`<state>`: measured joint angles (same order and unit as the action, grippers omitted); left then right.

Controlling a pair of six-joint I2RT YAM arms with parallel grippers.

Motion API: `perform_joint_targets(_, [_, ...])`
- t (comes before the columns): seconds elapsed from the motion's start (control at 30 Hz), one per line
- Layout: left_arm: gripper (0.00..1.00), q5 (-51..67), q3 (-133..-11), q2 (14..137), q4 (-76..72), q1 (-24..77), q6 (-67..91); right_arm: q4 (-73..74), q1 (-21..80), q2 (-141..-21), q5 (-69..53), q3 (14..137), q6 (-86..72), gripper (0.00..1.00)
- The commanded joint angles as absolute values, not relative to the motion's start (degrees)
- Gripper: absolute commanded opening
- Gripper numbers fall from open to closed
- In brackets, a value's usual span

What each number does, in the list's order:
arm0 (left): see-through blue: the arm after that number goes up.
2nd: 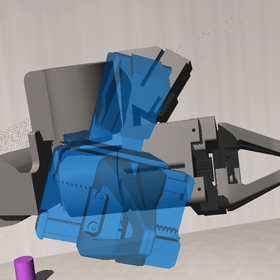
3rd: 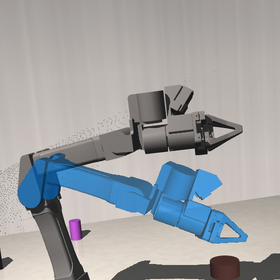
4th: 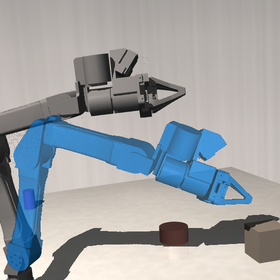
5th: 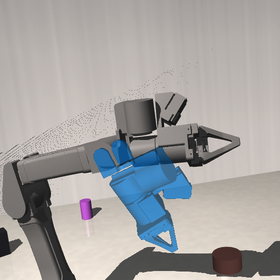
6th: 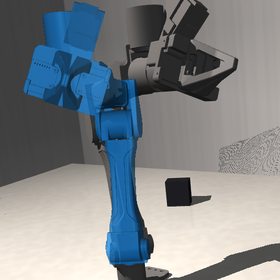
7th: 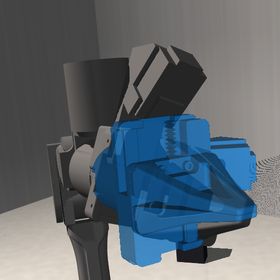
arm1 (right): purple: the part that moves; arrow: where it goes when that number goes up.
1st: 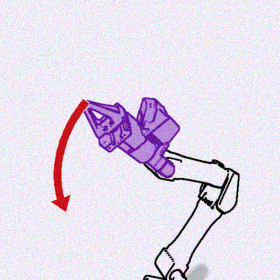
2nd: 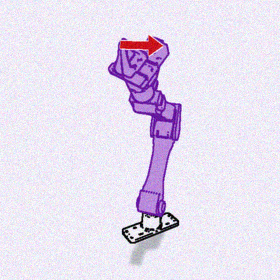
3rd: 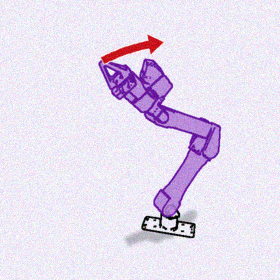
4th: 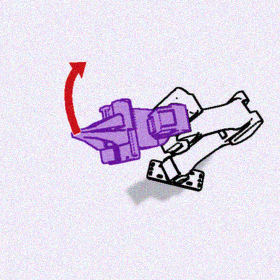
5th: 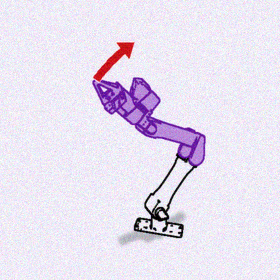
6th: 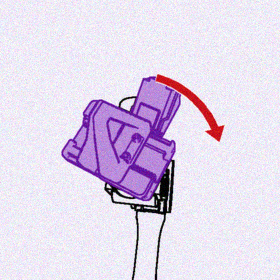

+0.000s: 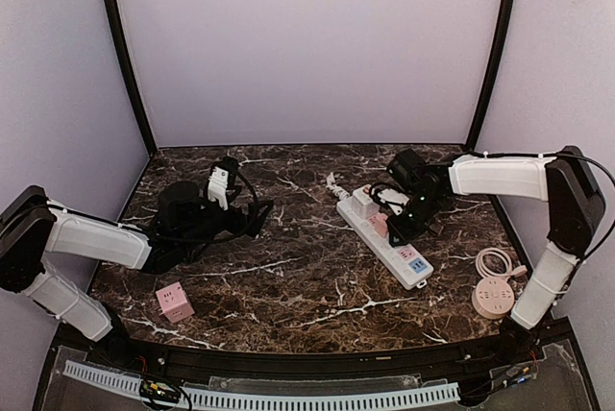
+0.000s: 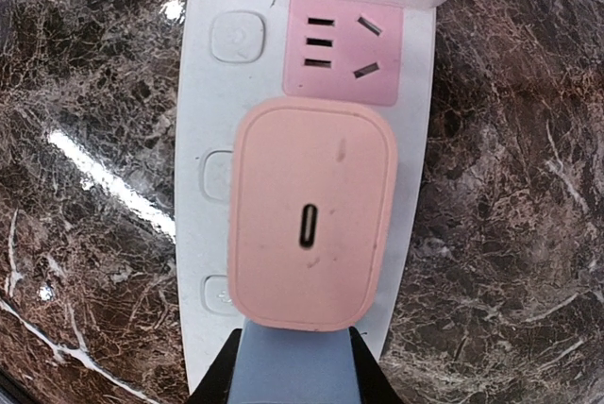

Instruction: Insert the plug

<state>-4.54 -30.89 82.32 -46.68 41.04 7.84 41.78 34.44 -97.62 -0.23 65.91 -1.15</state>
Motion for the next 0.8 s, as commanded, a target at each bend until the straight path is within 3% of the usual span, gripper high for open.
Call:
perform_joint_targets(0.0, [0.98, -4.30, -30.10, 81.28, -47.90, 40.78, 8.18, 42.32, 34.69, -99.45, 0.61, 67.09, -1.24, 0.00])
perform_joint_targets(0.77, [0.98, -4.75, -29.86, 80.96, -47.81, 40.68, 8.07, 41.05, 38.41, -106.25, 4.79, 66.93, -4.34, 0.00])
